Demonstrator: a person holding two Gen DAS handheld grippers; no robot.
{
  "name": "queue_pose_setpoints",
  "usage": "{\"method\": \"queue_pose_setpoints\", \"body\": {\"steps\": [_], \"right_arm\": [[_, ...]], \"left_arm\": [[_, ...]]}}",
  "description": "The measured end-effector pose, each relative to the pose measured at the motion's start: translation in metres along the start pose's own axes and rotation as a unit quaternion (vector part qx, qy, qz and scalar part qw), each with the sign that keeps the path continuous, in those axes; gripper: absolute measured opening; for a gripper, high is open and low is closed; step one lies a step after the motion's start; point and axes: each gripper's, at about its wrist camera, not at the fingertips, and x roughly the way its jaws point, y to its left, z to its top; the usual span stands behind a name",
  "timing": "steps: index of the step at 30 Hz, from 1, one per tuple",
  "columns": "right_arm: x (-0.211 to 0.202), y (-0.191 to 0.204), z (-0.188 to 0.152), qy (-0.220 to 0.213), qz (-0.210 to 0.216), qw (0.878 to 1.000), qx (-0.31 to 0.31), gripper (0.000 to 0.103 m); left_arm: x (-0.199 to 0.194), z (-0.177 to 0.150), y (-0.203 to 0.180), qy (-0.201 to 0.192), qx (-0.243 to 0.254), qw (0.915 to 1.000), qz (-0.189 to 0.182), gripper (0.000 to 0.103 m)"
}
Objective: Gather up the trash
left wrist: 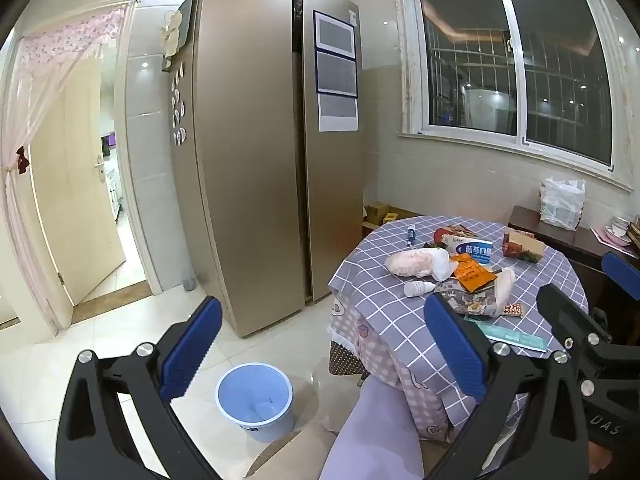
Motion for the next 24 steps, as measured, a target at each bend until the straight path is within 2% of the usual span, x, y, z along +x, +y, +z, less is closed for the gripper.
{"method": "queue_pose_setpoints", "body": {"steps": [11,24], "right_arm": [[0.0006,0.0027,0.0025,0.002,-0.007,1.000,-0.004,0.098],[0.0033,-0.0045,-0.0065,0.008,0.003,1.000,0.009,0.098]], "left_arm": [[-0.0033,0.0005,0.0001,-0.001,0.001,1.0000,0.001,0.099],[0.0015,-0.0032,0.0010,0.007,-0.002,1.0000,-0.005,0.099]]}}
